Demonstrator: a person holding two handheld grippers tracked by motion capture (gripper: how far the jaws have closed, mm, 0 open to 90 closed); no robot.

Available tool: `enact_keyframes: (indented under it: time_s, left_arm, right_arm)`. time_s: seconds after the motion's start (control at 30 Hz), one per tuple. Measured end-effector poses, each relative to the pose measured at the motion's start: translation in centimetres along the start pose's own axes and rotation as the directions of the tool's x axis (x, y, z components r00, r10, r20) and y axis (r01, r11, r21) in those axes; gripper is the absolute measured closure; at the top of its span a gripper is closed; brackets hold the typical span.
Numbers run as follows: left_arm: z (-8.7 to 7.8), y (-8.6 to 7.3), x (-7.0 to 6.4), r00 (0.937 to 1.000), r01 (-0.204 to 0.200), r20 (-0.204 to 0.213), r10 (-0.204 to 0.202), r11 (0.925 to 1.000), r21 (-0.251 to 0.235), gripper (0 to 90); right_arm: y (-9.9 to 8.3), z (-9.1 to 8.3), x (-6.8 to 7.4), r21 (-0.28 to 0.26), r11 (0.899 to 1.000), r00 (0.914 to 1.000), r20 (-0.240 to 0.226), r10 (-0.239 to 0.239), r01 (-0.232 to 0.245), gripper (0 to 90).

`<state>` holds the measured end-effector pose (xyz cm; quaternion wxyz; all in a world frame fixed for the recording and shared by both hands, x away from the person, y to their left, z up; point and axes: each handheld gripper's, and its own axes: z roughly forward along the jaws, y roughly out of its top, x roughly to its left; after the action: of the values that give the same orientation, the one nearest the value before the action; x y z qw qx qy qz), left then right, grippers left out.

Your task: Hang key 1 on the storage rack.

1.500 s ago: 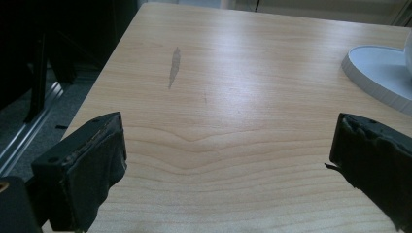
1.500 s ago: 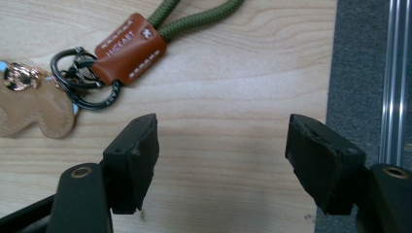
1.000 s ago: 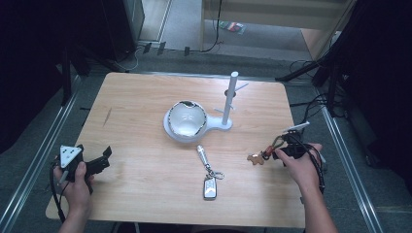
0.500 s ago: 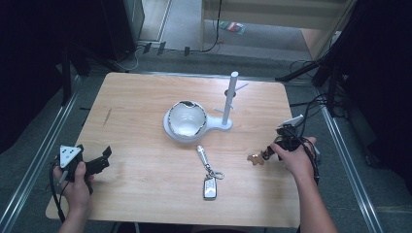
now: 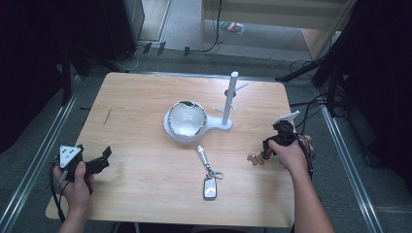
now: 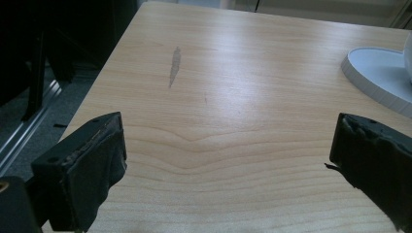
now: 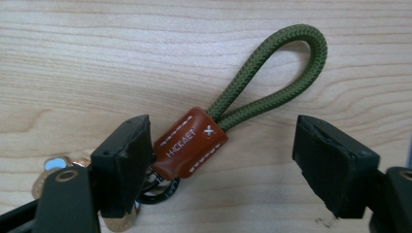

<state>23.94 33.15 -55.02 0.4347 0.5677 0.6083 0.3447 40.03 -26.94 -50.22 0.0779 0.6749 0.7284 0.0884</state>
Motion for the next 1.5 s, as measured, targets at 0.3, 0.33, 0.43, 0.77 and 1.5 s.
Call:
enact_keyframes:
  time_s: [0.3,0.33,0.43,0.77,1.5]
  left_arm:
    - [0.0,0.0,0.0,1.0000,0.001,0.000,-0.001,1.0000,0.000,0.1]
    - [0.0,0.0,0.0,1.0000,0.000,0.000,0.000,1.0000,0.000,0.1]
    - [0.0,0.0,0.0,1.0000,0.000,-0.001,0.000,1.0000,0.000,0.1]
    - [0.0,0.0,0.0,1.0000,-0.002,-0.003,0.002,1.0000,0.000,0.1]
    - [0.0,0.0,-0.1,1.0000,-0.007,-0.005,0.007,1.0000,0.002,0.1]
  right_arm:
    - [0.2,0.4,0.5,0.018,1.000,0.9998,-0.015,0.012,-0.012,45.3]
    - [0.3,0.4,0.5,0.014,1.000,0.9998,-0.014,0.016,-0.015,46.7]
    - [0.3,0.5,0.5,0.001,1.000,0.9999,-0.013,0.007,-0.007,52.5]
    - [0.3,0.4,1.0,-0.004,1.000,0.9999,0.010,-0.007,0.007,64.2]
    - [-0.5,-2.6,2.1,-0.233,0.969,0.9966,0.038,-0.074,0.081,72.0]
